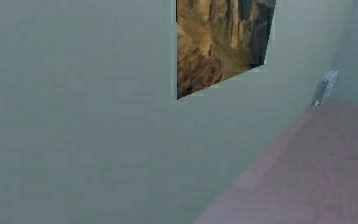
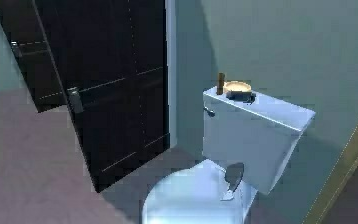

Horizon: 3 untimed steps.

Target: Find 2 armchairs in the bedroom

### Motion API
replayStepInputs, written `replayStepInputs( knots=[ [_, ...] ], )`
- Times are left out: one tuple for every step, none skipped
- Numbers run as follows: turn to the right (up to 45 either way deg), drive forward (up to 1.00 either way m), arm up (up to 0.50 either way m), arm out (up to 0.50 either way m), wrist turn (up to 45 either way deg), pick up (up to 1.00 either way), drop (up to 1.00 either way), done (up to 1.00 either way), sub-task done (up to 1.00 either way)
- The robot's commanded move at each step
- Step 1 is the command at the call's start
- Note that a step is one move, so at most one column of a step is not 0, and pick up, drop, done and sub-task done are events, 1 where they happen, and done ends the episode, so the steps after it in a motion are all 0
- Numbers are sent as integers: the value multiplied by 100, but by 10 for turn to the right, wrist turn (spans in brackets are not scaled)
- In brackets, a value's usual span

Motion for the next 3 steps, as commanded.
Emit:
replayStepInputs(
  knots=[
    [420, 0, 0, 0, 0, 0, 0, 0, 0],
    [0, 100, 0, 0, 0, 0, 0, 0, 0],
    [60, 0, 0, 0, 0, 0, 0, 0, 0]
  ],
)
